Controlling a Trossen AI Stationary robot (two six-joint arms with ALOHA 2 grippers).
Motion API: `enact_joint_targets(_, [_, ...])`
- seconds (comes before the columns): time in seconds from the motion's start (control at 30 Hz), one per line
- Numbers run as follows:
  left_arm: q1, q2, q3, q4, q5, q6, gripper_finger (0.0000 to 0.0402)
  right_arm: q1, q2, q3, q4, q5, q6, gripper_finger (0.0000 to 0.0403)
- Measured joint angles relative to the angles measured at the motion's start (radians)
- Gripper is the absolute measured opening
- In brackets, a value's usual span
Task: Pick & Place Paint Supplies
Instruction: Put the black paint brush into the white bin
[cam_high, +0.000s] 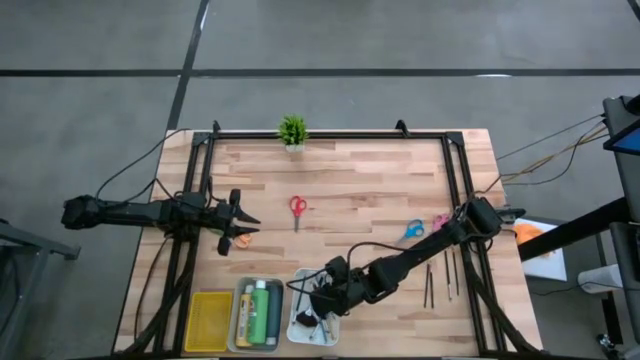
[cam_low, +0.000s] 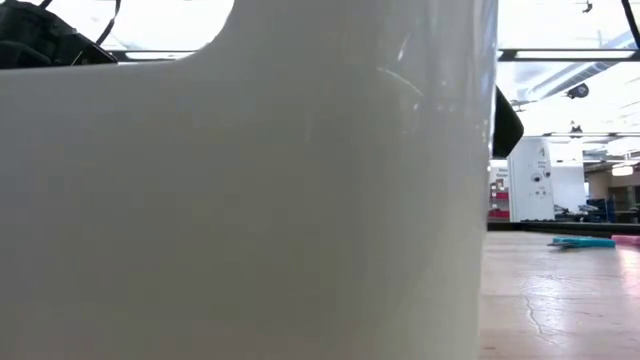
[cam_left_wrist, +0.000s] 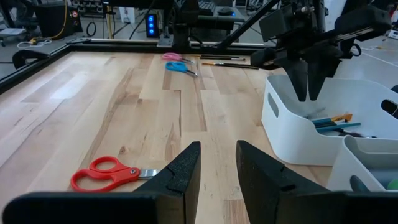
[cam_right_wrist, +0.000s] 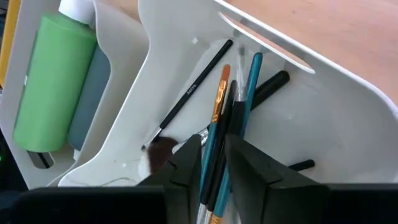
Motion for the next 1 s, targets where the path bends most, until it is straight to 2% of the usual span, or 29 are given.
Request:
enact_joint_targets(0.2, [0.000,0.000,0.000,0.000,0.000,0.000,0.0104,0.000,-0.001,0.000,0.002,0.000,-0.014,0.0088])
enact_joint_targets(0.43, [0.000,0.000,0.000,0.000,0.000,0.000,0.0104,0.000,-0.041,0.029,-0.026,0.012,-0.123,0.0088])
enact_joint_targets(0.7, [0.000,0.000,0.000,0.000,0.000,0.000,0.0104,0.001,-0.196,0.043,-0.256,0.064,-0.163,0.0089])
enact_joint_targets(1.0, [0.000,0.001,0.000,0.000,0.000,0.000,0.0104,0.059,-0.337,0.042,-0.626,0.059,-0.008,0.0089])
